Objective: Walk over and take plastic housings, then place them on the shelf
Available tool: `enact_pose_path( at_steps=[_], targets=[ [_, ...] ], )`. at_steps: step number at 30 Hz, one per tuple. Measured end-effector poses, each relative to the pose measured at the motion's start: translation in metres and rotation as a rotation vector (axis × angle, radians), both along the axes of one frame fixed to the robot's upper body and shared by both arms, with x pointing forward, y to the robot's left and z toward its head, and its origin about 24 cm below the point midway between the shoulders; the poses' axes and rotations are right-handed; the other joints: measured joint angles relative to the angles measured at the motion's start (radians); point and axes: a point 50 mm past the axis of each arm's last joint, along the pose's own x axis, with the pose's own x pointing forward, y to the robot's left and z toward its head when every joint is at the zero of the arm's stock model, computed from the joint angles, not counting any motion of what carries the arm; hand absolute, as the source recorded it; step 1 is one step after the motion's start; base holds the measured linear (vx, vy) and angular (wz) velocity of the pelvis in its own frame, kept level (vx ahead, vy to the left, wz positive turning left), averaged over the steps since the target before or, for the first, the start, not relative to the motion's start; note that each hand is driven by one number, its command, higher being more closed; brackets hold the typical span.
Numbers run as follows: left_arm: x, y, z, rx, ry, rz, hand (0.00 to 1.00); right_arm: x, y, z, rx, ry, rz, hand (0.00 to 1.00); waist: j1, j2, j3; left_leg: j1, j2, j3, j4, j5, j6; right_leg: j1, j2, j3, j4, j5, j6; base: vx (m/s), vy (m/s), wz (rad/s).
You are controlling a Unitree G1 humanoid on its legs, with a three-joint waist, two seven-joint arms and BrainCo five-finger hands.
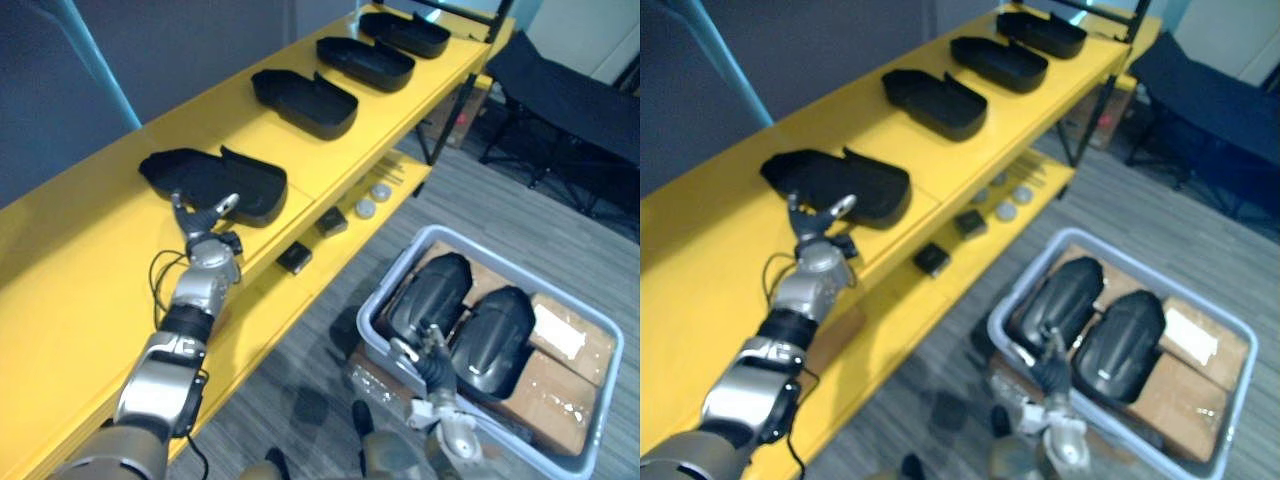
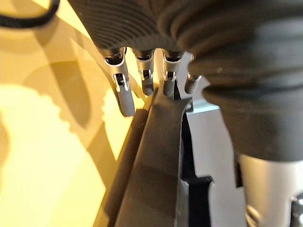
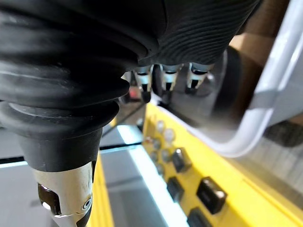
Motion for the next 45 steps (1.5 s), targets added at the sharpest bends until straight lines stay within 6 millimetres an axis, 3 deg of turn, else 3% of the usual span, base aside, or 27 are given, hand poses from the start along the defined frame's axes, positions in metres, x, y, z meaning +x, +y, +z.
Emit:
enact_pose_path(
  at_steps=[6, 9, 16, 18, 20, 21, 23, 25, 28, 29, 32, 34, 36, 40, 45],
  targets=[
    [-0.007, 0.013, 0.001, -0.038, -0.087, 0.171, 0.0, -0.004, -0.003, 0.003, -0.033, -0.04, -0.045, 0.0, 0.004, -0.002, 0.001, -0.002, 0.0, -0.016, 0.003, -0.001, 0.0, 0.007, 0.0, -0.011, -0.002, 0.0, 0.0, 0.01, 0.001, 0.05],
    [-0.021, 0.014, -0.003, 0.012, -0.177, 0.163, 0.0, 0.001, -0.007, 0.013, -0.076, -0.124, -0.081, 0.0, 0.01, -0.002, 0.001, 0.015, 0.002, -0.017, 0.002, -0.001, 0.0, 0.026, 0.001, -0.019, -0.006, -0.002, -0.002, 0.02, -0.007, 0.07],
    [-0.097, -0.013, -0.038, -0.021, -0.3, 0.088, 0.0, 0.018, -0.051, 0.063, -0.139, -0.43, -0.28, 0.0, 0.064, 0.008, -0.023, 0.033, -0.001, -0.049, -0.004, -0.003, 0.001, 0.069, -0.003, -0.057, -0.016, -0.005, -0.001, 0.01, -0.004, 0.11],
    [-0.118, -0.014, -0.042, -0.004, -0.31, 0.074, 0.0, 0.022, -0.065, 0.068, -0.174, -0.451, -0.316, 0.0, 0.076, 0.016, -0.047, 0.033, -0.004, -0.073, -0.007, -0.003, 0.001, 0.087, -0.007, -0.084, -0.024, -0.009, 0.0, 0.03, -0.011, 0.39],
    [-0.145, -0.01, -0.044, 0.022, -0.314, 0.055, 0.0, 0.026, -0.085, 0.077, -0.218, -0.477, -0.36, 0.0, 0.116, 0.037, -0.084, 0.033, -0.012, -0.098, -0.019, 0.001, -0.001, 0.097, -0.015, -0.113, -0.028, -0.014, 0.004, 0.02, -0.009, 0.34],
    [-0.15, -0.009, -0.044, 0.038, -0.315, 0.048, 0.0, 0.027, -0.091, 0.08, -0.226, -0.482, -0.377, 0.0, 0.117, 0.041, -0.089, 0.033, -0.016, -0.111, -0.022, 0.005, 0.001, 0.108, -0.019, -0.13, -0.032, -0.014, 0.005, 0.02, -0.007, 0.6],
    [-0.172, 0.002, -0.045, 0.095, -0.302, 0.077, 0.0, 0.036, -0.113, 0.09, -0.241, -0.5, -0.444, 0.0, 0.129, 0.049, -0.111, 0.036, -0.024, -0.131, -0.044, 0.016, 0.0, 0.125, -0.033, -0.169, -0.036, -0.019, 0.012, 0.0, -0.004, 0.55],
    [-0.187, 0.017, -0.052, 0.112, -0.266, 0.157, 0.0, 0.044, -0.13, 0.101, -0.258, -0.528, -0.494, 0.0, 0.158, 0.059, -0.122, 0.036, -0.03, -0.141, -0.055, 0.029, 0.001, 0.132, -0.04, -0.192, -0.036, -0.02, 0.013, -0.02, -0.006, 0.4],
    [-0.212, 0.047, -0.062, 0.147, -0.203, 0.362, 0.0, 0.062, -0.15, 0.112, -0.253, -0.531, -0.532, 0.0, 0.179, 0.05, -0.131, 0.038, -0.031, -0.16, -0.076, 0.053, 0.004, 0.158, -0.051, -0.247, -0.038, -0.022, 0.016, -0.04, -0.018, 0.5],
    [-0.224, 0.063, -0.074, 0.157, -0.139, 0.47, 0.0, 0.076, -0.157, 0.117, -0.248, -0.523, -0.527, 0.0, 0.192, 0.045, -0.134, 0.038, -0.032, -0.157, -0.095, 0.07, 0.002, 0.158, -0.056, -0.259, -0.038, -0.023, 0.017, -0.06, -0.018, 0.39],
    [-0.243, 0.081, -0.108, 0.164, 0.038, 0.579, 0.0, 0.099, -0.17, 0.12, -0.206, -0.484, -0.519, 0.0, 0.229, 0.034, -0.141, 0.052, -0.036, -0.163, -0.146, 0.106, 0.004, 0.158, -0.061, -0.275, -0.038, -0.027, 0.018, -0.05, -0.012, 0.2],
    [-0.264, 0.085, -0.143, 0.135, 0.22, 0.604, 0.0, 0.119, -0.178, 0.126, -0.192, -0.432, -0.496, 0.0, 0.24, 0.027, -0.14, 0.055, -0.036, -0.171, -0.18, 0.134, 0.002, 0.156, -0.063, -0.295, -0.038, -0.029, 0.018, -0.02, -0.021, 0.3],
    [-0.278, 0.083, -0.164, 0.123, 0.335, 0.601, 0.0, 0.128, -0.184, 0.128, -0.162, -0.407, -0.472, 0.0, 0.251, 0.019, -0.135, 0.055, -0.037, -0.184, -0.2, 0.154, -0.009, 0.156, -0.062, -0.312, -0.039, -0.033, 0.018, 0.0, -0.02, 0.26],
    [-0.285, 0.083, -0.17, 0.022, 0.273, 0.589, 0.0, 0.143, -0.186, 0.125, -0.12, -0.338, -0.422, 0.0, 0.282, 0.006, -0.128, 0.067, -0.04, -0.193, -0.228, 0.179, -0.004, 0.159, -0.065, -0.329, -0.039, -0.036, 0.018, 0.04, -0.005, 0.12],
    [-0.275, 0.081, -0.16, 0.028, 0.115, 0.552, 0.0, 0.161, -0.181, 0.127, -0.102, -0.296, -0.339, 0.0, 0.284, 0.001, -0.12, 0.067, -0.061, -0.224, -0.23, 0.188, 0.005, 0.173, -0.084, -0.357, -0.038, -0.039, 0.024, 0.02, 0.032, 0.18]
  ],
)
